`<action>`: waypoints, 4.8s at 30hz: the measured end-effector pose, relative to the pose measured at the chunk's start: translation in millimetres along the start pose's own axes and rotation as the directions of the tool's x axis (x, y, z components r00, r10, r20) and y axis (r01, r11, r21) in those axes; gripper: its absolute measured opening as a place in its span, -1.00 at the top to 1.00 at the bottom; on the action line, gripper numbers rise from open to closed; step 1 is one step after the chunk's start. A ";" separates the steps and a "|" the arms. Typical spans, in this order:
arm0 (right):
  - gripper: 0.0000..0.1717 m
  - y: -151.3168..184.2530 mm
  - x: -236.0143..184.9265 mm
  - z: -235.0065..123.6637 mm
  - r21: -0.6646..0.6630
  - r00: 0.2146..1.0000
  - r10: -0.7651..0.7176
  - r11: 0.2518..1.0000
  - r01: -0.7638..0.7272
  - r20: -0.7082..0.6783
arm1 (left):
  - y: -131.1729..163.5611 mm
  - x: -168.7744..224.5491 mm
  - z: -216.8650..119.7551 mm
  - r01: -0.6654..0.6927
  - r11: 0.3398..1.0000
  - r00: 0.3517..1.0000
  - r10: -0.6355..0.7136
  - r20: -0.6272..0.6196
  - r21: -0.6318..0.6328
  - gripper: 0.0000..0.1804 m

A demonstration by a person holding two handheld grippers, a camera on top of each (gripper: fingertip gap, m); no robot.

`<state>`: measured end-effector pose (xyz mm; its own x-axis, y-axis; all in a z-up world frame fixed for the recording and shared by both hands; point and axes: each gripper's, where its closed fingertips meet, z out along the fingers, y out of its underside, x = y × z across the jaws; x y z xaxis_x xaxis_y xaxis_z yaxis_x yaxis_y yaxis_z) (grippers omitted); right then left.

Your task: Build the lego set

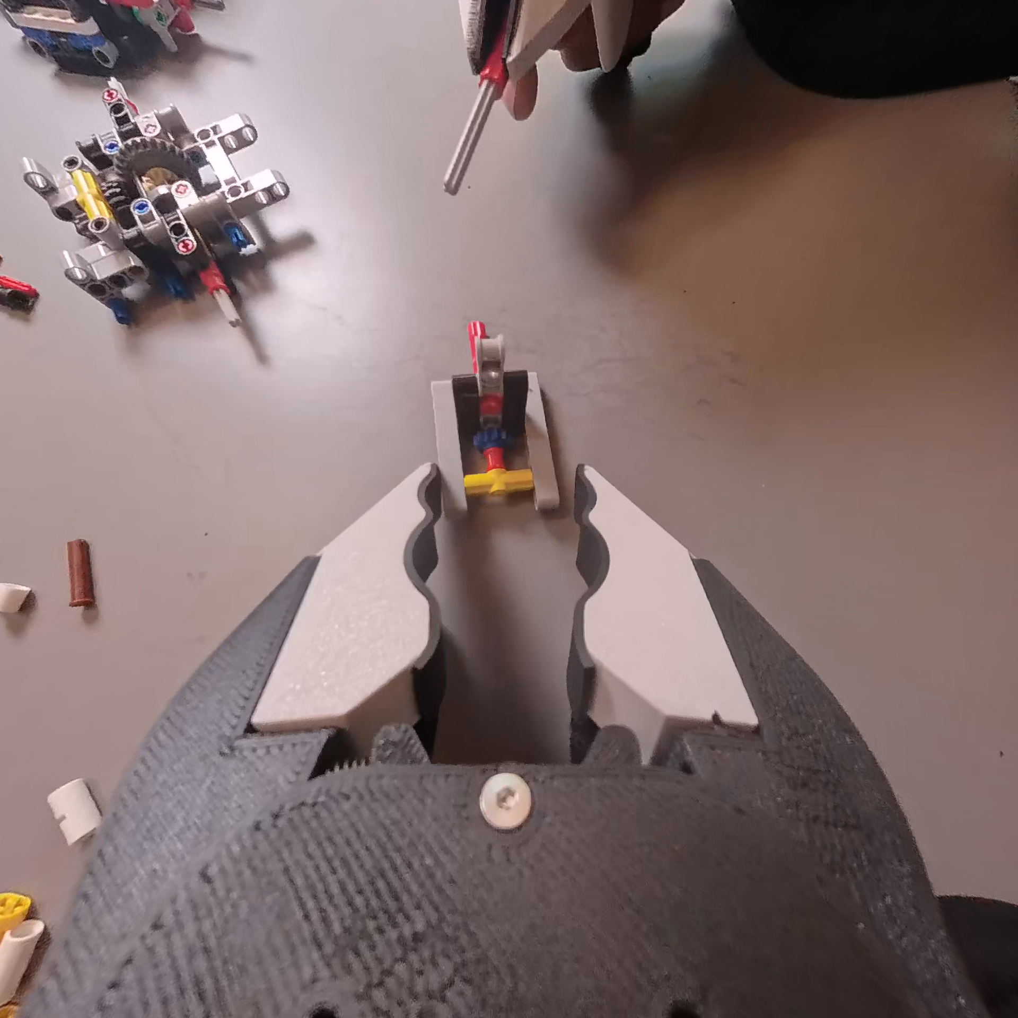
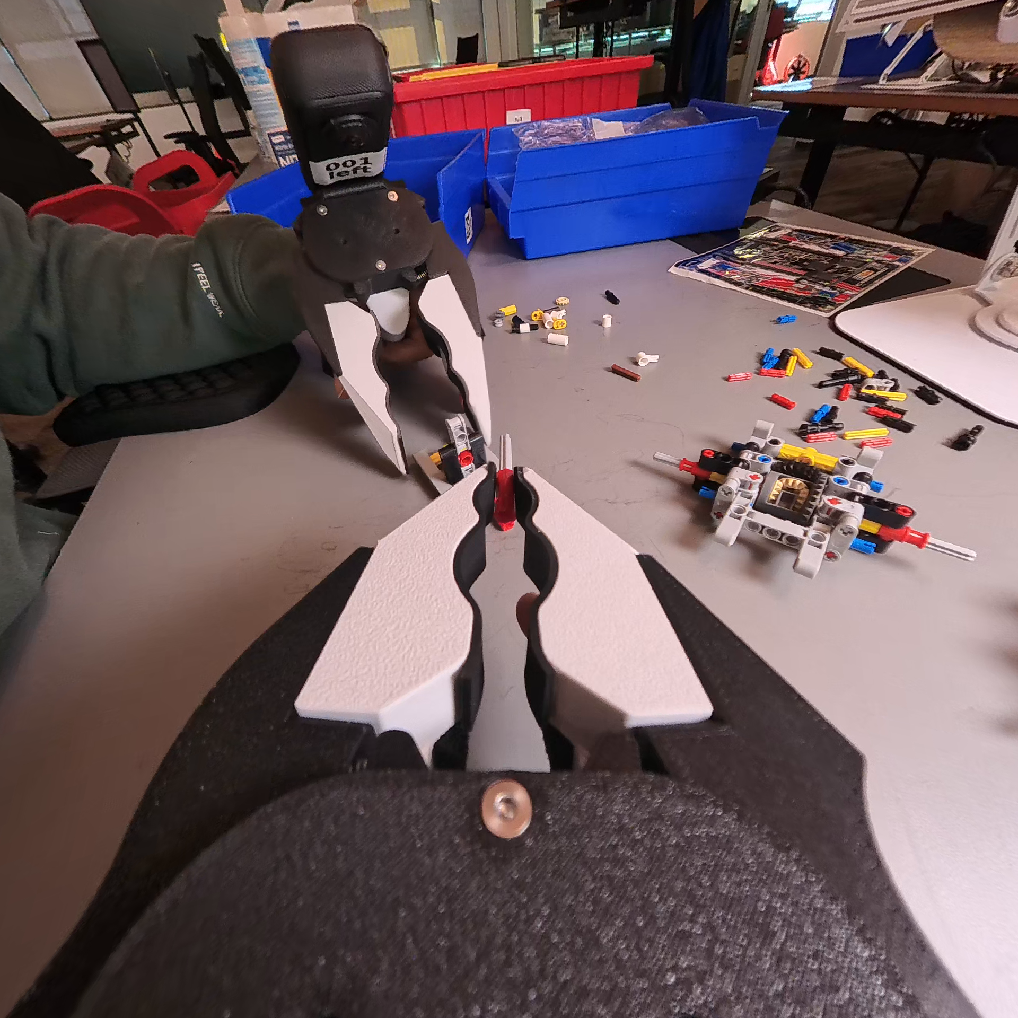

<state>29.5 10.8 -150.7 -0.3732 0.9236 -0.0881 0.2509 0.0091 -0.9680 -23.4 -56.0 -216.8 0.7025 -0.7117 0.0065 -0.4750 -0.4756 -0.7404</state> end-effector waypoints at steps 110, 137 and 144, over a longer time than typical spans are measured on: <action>0.95 -0.4 -9.6 4.0 -0.002 0.999 -0.027 1.000 0.027 0.029 | -9.6 -2.0 12.3 -0.042 0.999 0.996 0.041 0.079 0.000 0.55; 0.95 -0.8 -8.4 2.6 0.005 0.999 -0.016 1.000 0.016 0.028 | -16.8 -3.1 21.4 -0.035 0.999 0.995 0.032 0.090 0.039 0.54; 0.95 0.0 -7.9 1.6 0.000 0.999 -0.026 1.000 0.026 0.022 | -14.1 -1.3 15.7 -0.063 0.997 0.996 0.060 0.071 0.042 0.55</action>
<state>31.0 2.9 -150.4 -0.3988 0.9145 -0.0684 0.2412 0.0326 -0.9699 -9.3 -40.3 -216.8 0.7086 -0.7004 -0.0856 -0.4955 -0.4075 -0.7671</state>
